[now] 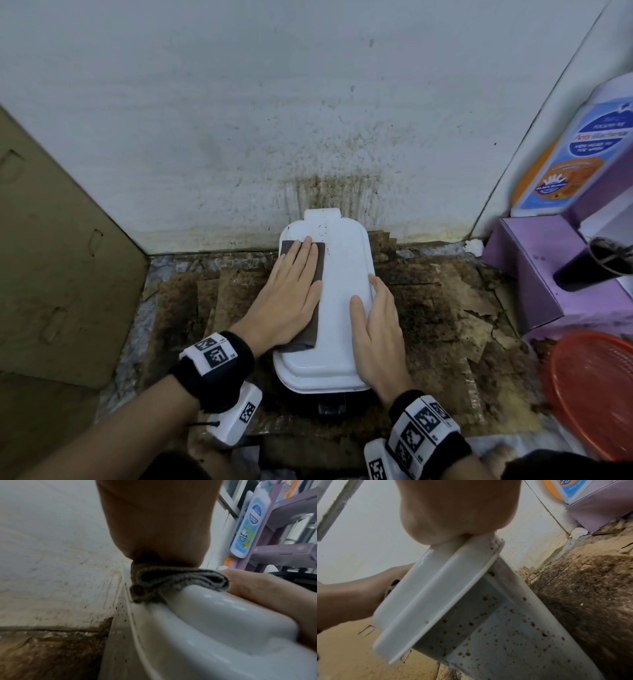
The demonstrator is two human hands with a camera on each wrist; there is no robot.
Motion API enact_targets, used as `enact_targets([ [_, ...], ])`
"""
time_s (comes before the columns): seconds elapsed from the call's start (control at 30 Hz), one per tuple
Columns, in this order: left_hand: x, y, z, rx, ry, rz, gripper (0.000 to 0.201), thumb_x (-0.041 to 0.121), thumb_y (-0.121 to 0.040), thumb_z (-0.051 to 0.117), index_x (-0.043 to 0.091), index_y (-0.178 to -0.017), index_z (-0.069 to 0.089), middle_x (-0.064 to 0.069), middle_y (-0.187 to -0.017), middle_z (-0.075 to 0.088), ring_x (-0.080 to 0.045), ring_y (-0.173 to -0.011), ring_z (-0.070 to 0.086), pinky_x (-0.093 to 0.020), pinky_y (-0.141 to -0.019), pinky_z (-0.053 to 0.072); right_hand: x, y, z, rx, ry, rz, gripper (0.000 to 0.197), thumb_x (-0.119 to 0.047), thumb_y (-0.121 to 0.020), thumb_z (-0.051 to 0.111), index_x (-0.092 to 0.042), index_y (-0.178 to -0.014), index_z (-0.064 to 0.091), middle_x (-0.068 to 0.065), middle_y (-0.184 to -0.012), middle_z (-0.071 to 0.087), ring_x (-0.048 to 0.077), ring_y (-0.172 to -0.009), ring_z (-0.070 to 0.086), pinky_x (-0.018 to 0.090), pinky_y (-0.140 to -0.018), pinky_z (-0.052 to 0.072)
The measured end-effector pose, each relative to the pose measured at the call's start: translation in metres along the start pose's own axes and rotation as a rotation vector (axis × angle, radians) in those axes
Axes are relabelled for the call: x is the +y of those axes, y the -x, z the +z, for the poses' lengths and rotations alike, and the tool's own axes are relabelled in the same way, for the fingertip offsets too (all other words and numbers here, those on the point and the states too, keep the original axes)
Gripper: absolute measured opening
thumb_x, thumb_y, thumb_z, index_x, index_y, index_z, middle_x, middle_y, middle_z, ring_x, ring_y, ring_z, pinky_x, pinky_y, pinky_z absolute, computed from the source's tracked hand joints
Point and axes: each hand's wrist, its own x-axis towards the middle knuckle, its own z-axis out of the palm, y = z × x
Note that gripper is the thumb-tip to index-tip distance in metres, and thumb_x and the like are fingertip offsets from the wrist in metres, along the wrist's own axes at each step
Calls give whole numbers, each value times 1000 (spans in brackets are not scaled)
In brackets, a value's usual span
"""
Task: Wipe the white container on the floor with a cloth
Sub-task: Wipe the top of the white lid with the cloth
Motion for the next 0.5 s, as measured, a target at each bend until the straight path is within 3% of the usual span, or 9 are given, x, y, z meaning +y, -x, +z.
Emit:
enact_targets([
  [0.1,-5,-13,-10,-39,-66,61,69,50,-112,10,14,-167,-10,2,-174,-22,-10,-160,-22,-24,-125,-20,0,0,0,-6,-10,4,59,-52,-105,31,-27,-158,21,-12,-162,25,8,-149,26,33,-120,29],
  [0.17,-13,-32,-16,-50,-105,80,76,54,-105,2,11,-167,-7,-1,-175,-18,-14,-162,-16,-31,-130,-12,0,0,1,-4,-16,0,59,-52,-106,30,-28,-158,22,-12,-162,26,8,-148,27,35,-120,30],
  [0.27,-24,-74,-28,-72,-57,29,67,46,-113,14,10,-167,-6,-4,-176,-15,-16,-163,-12,-38,-133,-4,1,-2,1,3,-30,-2,56,-53,-106,30,-29,-157,23,-13,-160,28,7,-147,28,34,-119,31],
  [0.37,-28,-113,-44,-133,23,-33,64,39,-116,20,11,-168,-5,-4,-177,-11,-15,-163,-8,-28,-128,-6,1,-2,0,0,-32,5,57,-54,-106,30,-31,-157,22,-16,-159,28,7,-146,30,34,-118,32],
  [0.5,-30,-126,-45,-161,42,-40,64,38,-116,18,9,-167,-6,-5,-177,-14,-14,-163,-10,-28,-128,-6,1,-2,1,7,-36,1,56,-55,-106,30,-31,-156,23,-16,-157,29,8,-145,32,38,-117,35],
])
